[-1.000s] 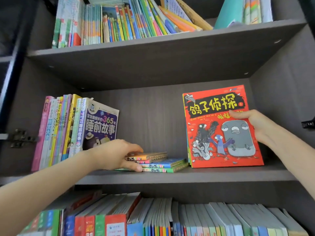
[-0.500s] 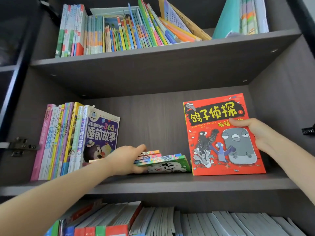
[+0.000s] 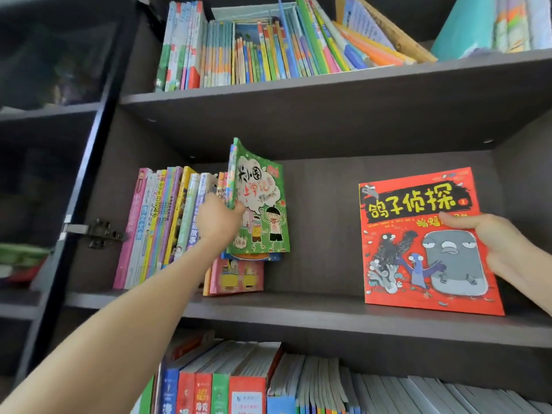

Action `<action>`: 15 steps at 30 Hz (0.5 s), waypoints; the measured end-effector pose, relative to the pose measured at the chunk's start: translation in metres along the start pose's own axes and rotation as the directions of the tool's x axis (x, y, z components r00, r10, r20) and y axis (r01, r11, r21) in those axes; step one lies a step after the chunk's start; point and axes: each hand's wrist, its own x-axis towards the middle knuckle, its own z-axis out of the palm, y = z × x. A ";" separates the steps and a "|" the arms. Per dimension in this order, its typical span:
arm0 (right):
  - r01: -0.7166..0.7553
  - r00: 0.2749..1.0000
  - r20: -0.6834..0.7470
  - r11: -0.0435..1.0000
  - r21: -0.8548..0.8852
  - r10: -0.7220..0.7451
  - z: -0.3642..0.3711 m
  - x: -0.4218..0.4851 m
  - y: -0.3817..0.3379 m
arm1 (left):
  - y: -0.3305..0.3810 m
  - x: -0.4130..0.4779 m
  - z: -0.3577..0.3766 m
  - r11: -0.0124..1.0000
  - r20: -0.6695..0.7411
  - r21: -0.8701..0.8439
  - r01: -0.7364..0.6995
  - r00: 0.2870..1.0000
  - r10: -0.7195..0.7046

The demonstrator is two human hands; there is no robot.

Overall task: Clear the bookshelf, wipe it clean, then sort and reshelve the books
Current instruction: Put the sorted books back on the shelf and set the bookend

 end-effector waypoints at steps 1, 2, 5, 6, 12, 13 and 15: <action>-0.001 1.000 -0.001 1.000 0.003 0.001 0.007 -0.002 0.001 | -0.001 0.004 -0.003 0.994 -0.008 -0.086 0.065 0.998 -0.066; -0.001 1.000 0.007 1.000 0.006 0.001 0.013 -0.002 0.003 | -0.005 0.006 -0.004 0.984 -0.016 -0.144 0.101 0.994 -0.105; -0.004 0.999 0.046 1.000 0.015 0.003 0.036 -0.003 0.009 | -0.015 0.005 -0.005 0.986 0.000 -0.132 0.100 0.995 -0.100; -0.001 0.998 0.060 1.000 0.018 0.000 0.044 -0.005 0.010 | -0.017 0.004 -0.005 0.988 0.014 -0.122 0.090 0.996 -0.089; 0.019 0.996 0.083 0.999 0.027 -0.021 0.076 -0.001 0.018 | -0.014 -0.006 -0.017 0.999 0.114 0.045 -0.012 0.994 0.007; 0.021 0.996 0.081 0.999 0.029 -0.023 0.077 -0.001 0.019 | -0.015 -0.010 -0.019 0.993 0.139 0.105 -0.055 0.990 0.040; 0.028 0.996 0.081 0.999 0.032 -0.031 0.079 -0.001 0.018 | -0.019 -0.018 -0.020 0.976 0.159 0.189 -0.110 0.984 0.080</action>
